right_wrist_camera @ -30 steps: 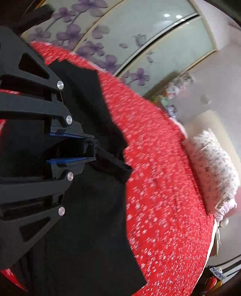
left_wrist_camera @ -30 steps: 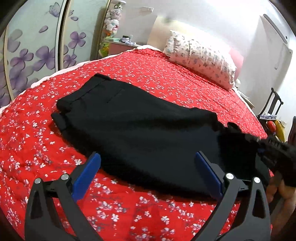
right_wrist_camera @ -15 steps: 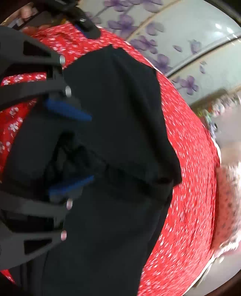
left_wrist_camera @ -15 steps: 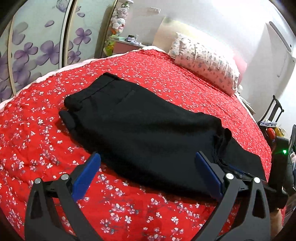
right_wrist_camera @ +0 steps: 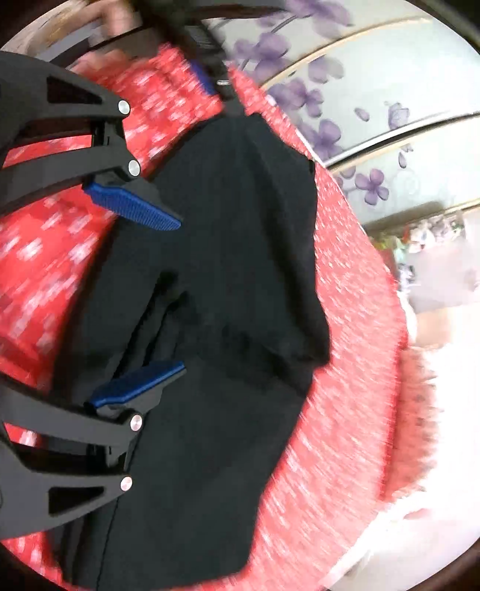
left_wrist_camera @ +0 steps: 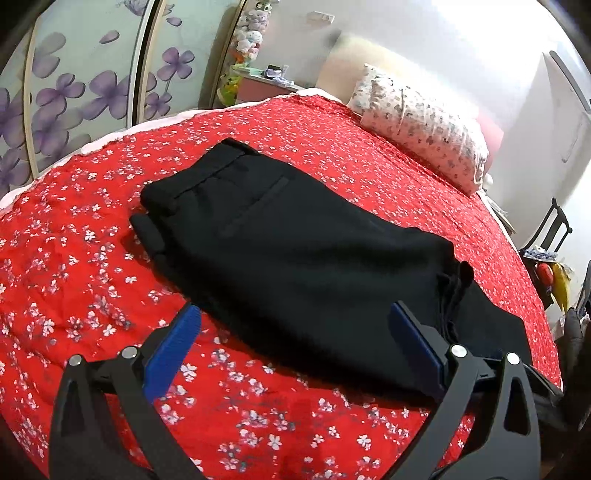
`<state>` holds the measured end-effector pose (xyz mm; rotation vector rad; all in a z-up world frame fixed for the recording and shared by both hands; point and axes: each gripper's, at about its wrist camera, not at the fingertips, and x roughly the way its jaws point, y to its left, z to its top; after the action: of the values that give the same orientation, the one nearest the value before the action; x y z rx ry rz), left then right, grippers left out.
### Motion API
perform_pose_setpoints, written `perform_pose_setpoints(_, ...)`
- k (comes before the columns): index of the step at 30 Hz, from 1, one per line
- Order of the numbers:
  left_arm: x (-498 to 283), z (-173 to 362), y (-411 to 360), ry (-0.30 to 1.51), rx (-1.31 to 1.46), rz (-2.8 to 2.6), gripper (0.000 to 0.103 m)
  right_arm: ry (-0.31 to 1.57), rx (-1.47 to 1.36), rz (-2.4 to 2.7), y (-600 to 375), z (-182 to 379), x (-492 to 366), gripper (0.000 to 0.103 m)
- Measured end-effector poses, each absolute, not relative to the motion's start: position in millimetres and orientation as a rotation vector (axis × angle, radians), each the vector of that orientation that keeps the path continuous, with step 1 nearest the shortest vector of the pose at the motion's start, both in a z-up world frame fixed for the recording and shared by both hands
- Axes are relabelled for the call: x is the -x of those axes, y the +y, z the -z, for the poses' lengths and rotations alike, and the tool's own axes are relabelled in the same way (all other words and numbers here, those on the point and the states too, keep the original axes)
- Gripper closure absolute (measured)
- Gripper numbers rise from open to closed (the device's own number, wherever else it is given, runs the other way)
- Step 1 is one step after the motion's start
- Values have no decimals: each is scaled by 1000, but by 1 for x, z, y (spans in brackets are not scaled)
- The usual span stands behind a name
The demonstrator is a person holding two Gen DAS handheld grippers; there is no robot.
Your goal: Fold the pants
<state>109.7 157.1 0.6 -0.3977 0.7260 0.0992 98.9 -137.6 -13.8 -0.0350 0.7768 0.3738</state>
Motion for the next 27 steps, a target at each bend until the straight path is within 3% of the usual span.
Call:
perform_pose_setpoints(7, -109, -6, 157, 729, 352, -123, 2, 790, 67, -200, -174, 37, -53, 22)
perform_pose_setpoints(27, -112, 1, 163, 764, 310, -185, 2, 755, 112, -110, -177, 43, -46, 15)
